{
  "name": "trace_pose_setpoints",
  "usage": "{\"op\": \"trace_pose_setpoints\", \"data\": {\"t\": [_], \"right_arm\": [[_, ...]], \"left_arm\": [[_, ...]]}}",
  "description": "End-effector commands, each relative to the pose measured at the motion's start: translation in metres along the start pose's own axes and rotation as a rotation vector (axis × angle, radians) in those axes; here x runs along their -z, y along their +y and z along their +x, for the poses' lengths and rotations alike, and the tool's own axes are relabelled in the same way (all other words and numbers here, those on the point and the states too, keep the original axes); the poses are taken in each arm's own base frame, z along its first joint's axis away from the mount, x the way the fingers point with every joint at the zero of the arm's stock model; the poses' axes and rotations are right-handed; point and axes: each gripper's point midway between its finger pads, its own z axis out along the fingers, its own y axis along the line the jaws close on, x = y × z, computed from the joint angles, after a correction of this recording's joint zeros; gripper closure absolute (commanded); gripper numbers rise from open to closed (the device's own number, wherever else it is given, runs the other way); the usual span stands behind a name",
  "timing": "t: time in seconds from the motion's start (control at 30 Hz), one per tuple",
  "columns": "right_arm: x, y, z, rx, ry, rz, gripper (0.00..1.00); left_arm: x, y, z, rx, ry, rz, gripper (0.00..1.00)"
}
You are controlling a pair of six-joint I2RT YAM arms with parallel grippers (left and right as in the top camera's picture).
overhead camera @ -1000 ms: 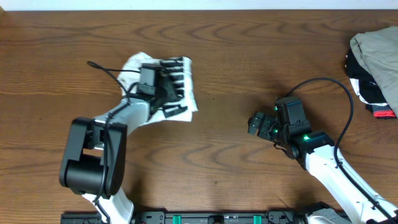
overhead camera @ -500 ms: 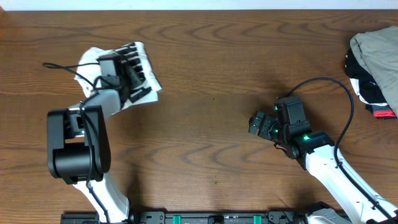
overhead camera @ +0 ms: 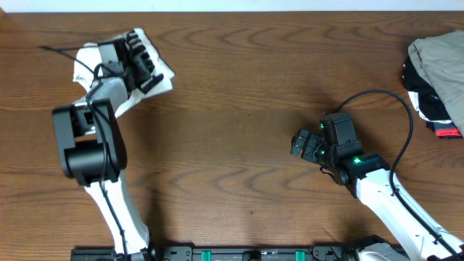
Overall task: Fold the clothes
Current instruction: 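Carry the bundle to the table's top left corner with the left gripper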
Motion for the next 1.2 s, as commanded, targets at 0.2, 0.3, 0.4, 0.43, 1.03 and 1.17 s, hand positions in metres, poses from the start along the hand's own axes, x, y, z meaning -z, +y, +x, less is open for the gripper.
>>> {"op": "trace_pose_setpoints", "data": {"t": [0.2,0.3,0.4,0.43,1.03,1.17], "right_arm": [[0.001,0.000,-0.002,0.002,-0.017,0.008,0.01],[0.001,0.000,-0.002,0.002,-0.016,0.008,0.01],[0.001,0.000,-0.002,0.002,-0.017,0.008,0.01],[0.001,0.000,-0.002,0.002,-0.017,0.008,0.01],[0.001,0.000,-0.002,0.002,-0.019,0.011,0.01],[0.001,-0.001,-0.002,0.002,-0.018,0.012,0.01]], "left_arm": [[-0.061,0.038,0.040,-0.099,0.091,-0.168,0.89],[-0.057,0.058,0.030,-0.090,0.059,-0.249,0.88],[-0.053,0.079,0.026,-0.048,0.056,-0.301,0.88],[-0.051,0.088,0.026,-0.002,0.049,-0.329,0.89],[-0.051,0.104,0.003,0.876,-0.148,-0.261,0.94],[-0.053,0.089,-0.013,0.991,-0.216,-0.194,0.94]]}}
